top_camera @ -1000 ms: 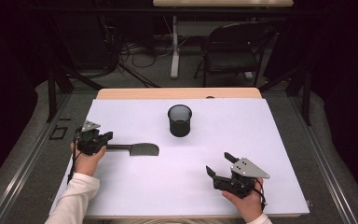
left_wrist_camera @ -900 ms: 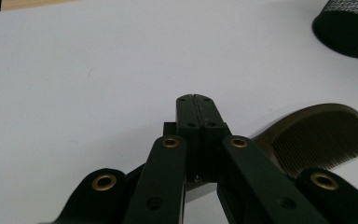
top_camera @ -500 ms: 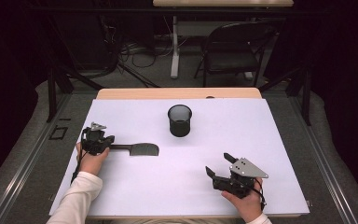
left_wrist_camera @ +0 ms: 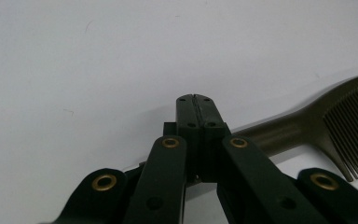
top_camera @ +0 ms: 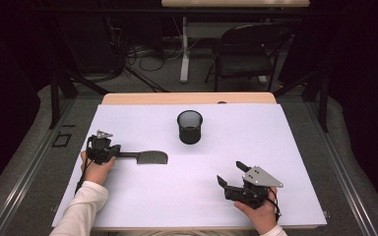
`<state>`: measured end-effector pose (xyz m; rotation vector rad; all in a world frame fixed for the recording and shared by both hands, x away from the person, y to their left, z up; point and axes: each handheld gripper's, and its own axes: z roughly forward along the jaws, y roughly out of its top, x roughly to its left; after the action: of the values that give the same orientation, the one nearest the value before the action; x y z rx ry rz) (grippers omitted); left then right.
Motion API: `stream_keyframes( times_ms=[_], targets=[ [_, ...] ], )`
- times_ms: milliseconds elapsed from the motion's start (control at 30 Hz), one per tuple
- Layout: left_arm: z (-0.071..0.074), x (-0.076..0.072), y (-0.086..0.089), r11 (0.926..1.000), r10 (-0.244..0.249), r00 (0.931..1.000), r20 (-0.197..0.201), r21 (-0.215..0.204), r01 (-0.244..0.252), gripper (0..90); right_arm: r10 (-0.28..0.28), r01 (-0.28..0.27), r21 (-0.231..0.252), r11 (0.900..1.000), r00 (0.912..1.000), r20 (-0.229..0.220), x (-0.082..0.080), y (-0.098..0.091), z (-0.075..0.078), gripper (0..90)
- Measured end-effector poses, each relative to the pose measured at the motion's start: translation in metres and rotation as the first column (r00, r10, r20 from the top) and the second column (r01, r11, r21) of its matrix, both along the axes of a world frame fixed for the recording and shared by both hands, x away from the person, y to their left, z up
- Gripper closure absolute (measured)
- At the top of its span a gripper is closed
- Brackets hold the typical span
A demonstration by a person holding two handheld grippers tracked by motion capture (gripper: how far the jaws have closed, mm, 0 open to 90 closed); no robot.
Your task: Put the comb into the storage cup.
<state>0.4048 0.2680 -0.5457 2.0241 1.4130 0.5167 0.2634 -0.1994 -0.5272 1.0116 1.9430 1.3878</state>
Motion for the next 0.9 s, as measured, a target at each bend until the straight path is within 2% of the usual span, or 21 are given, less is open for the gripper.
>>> stream_keyframes(
  times_ms=[333,900],
  targets=[
    [0.0,-0.003,0.001,0.9999,-0.012,0.9998,-0.018,0.004,0.013,90.0,0.001,-0.001,-0.002,1.0,1.0,-0.006,0.0,0.0,0.0,18.7],
    [0.002,-0.016,0.005,0.9977,-0.061,0.9967,-0.054,0.027,0.063,90.0,0.005,-0.005,-0.003,1.0,1.0,-0.005,0.0,-0.001,0.0,19.0]
  ],
)
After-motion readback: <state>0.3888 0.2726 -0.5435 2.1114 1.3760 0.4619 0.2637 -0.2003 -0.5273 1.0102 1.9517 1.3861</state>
